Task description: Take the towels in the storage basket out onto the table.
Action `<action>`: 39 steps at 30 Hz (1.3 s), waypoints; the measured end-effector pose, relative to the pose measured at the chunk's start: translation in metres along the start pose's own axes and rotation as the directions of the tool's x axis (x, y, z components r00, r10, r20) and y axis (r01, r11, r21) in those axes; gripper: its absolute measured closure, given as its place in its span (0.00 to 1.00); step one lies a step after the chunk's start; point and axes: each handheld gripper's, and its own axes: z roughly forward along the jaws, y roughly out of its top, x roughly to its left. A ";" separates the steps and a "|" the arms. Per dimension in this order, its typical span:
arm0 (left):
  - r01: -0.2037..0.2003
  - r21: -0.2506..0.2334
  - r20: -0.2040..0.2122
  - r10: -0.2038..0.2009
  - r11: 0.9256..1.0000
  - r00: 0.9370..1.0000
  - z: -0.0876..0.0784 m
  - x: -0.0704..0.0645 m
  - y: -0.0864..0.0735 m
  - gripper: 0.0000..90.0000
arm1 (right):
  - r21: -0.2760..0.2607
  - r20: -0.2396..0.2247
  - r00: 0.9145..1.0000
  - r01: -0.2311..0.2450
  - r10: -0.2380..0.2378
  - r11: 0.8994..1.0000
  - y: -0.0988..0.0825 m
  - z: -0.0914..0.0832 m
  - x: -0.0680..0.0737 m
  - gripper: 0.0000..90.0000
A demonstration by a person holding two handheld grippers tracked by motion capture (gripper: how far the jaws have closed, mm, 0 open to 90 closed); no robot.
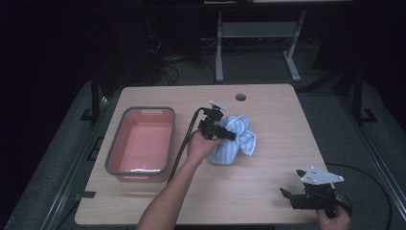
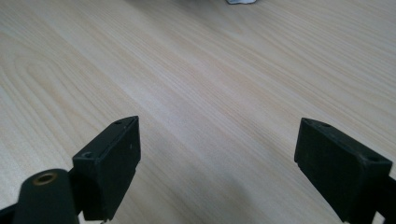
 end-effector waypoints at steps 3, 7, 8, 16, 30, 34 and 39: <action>0.001 0.002 0.007 -0.001 1.000 1.000 0.005 0.000 0.000 0.72 | 0.004 0.000 1.000 0.000 0.000 1.000 0.000 0.001 0.000 0.15; -0.007 0.006 0.000 0.007 1.000 1.000 0.010 0.001 -0.001 0.71 | 0.005 0.001 1.000 0.003 -0.003 1.000 0.000 0.001 0.000 0.15; -0.007 0.006 0.000 0.007 1.000 1.000 0.010 0.001 -0.001 0.71 | 0.005 0.001 1.000 0.003 -0.003 1.000 0.000 0.001 0.000 0.15; 0.006 0.001 0.010 -0.006 1.000 1.000 0.023 -0.001 -0.005 0.69 | 0.012 0.001 1.000 0.001 -0.001 1.000 0.000 0.003 0.000 0.15; 0.008 0.023 0.010 -0.008 1.000 1.000 0.042 -0.005 -0.015 0.63 | 0.010 0.002 1.000 -0.002 0.002 1.000 -0.001 0.002 -0.002 0.15; -0.017 0.022 -0.017 0.017 1.000 1.000 0.042 -0.006 -0.017 0.60 | 0.010 0.000 1.000 -0.006 0.006 1.000 -0.001 0.002 -0.002 0.15; -0.005 0.027 0.027 0.004 1.000 1.000 0.040 -0.007 -0.020 0.53 | 0.002 -0.001 1.000 0.001 -0.001 1.000 0.000 0.002 0.001 0.15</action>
